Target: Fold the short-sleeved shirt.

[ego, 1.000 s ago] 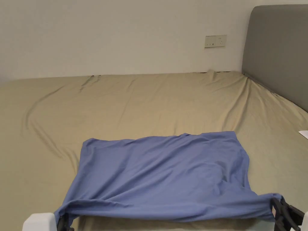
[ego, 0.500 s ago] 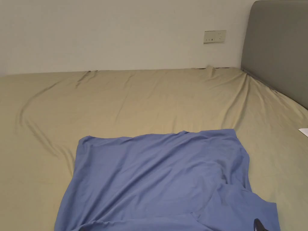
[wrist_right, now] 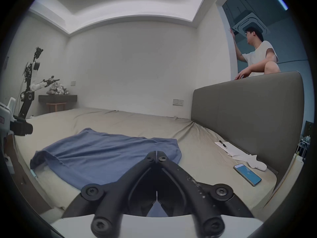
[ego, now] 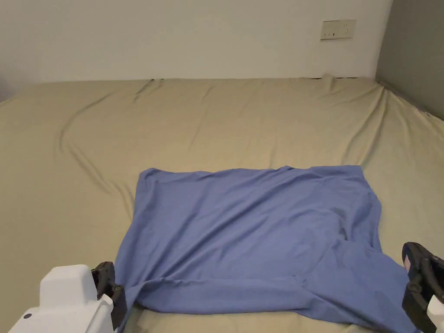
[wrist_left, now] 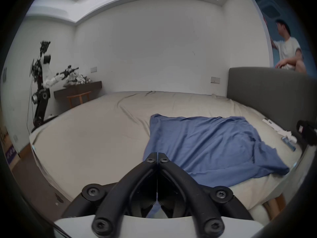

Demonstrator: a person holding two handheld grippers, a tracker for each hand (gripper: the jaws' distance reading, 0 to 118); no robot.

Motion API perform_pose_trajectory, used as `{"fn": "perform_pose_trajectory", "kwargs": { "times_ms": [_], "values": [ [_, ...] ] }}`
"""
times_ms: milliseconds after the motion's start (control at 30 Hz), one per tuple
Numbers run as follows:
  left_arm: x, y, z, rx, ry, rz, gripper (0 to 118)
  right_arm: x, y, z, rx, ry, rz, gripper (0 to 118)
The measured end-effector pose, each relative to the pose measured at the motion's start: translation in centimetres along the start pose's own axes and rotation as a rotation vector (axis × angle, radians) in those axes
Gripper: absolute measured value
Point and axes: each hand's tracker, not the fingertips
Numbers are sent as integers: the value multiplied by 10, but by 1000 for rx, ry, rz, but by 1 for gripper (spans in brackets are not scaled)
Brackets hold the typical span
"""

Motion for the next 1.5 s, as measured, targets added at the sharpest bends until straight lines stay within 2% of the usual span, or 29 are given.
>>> {"fn": "perform_pose_trajectory", "kwargs": {
  "times_ms": [100,167,267,300,333,367,400,433,500,533,567,700,767,800,833,867,900,967,1067,1167,1200,1233,1267,1300,1333,1400,1433,1500],
  "values": [
    [-9,-5,1,-15,-2,2,0,1,-1,4,-7,29,-46,2],
    [-6,-8,1,-40,48,-57,0,2,-4,6,-15,31,-44,2],
    [-8,-18,4,-55,27,-61,0,3,-6,7,-31,33,-33,2],
    [-8,-23,3,-71,7,-50,12,5,-9,7,-42,41,-36,2],
    [-7,-28,1,-89,1,-38,38,6,-11,7,-54,47,-43,2],
    [-6,-32,-1,-105,-7,-36,80,7,-13,7,-64,47,-46,2],
    [-4,-38,-3,-132,-32,-58,114,7,-14,7,-79,46,-48,2],
    [-1,-43,-6,-172,-51,-89,118,9,-16,7,-91,51,-52,2],
    [5,-50,-1,-141,-88,-123,115,12,-19,9,-107,58,-64,2],
    [8,-53,-3,-159,-60,-141,111,12,-18,9,-111,55,-61,2],
    [14,-54,-6,-189,-37,-175,113,13,-20,9,-115,49,-59,2],
    [14,-66,-30,-230,-33,-156,113,22,-26,7,-136,39,-79,2],
    [11,-71,-45,-282,-33,-106,109,28,-30,7,-156,13,-68,2],
    [9,-72,-51,-286,-30,-92,88,31,-32,6,-168,-7,-58,2],
    [8,-73,-53,-294,-14,-75,47,34,-35,6,-181,-20,-55,2],
    [8,-74,-58,-299,17,-52,0,37,-39,6,-187,-28,-54,2],
    [8,-74,-62,-311,88,-48,0,40,-42,5,-204,-41,-50,2],
    [6,-72,-61,-359,-34,-11,0,44,-46,4,-235,-51,-45,2],
    [7,-73,-57,-323,-18,-8,0,49,-53,4,-256,-59,-77,2],
    [5,-68,-59,-335,-14,-23,0,50,-53,3,-262,-68,-75,2],
    [5,-68,-60,-340,-17,-24,0,49,-52,2,-260,-71,-71,9],
    [4,-67,-60,-341,-14,-17,0,50,-51,1,-263,-68,-74,29],
    [4,-67,-60,-342,-23,-13,0,51,-51,-1,-274,-43,-91,64],
    [4,-66,-60,-347,-26,-12,0,52,-51,-4,-303,-13,-115,108],
    [5,-66,-60,-348,-22,-14,0,53,-52,-10,-357,7,-127,118],
    [4,-66,-59,-343,-24,-27,0,51,-55,-17,-385,57,-119,118],
    [5,-66,-59,-348,-24,-36,0,50,-57,-19,-400,42,-76,118],
    [6,-65,-59,-353,-22,-39,0,49,-59,-30,-466,70,-68,118]
  ]
}}
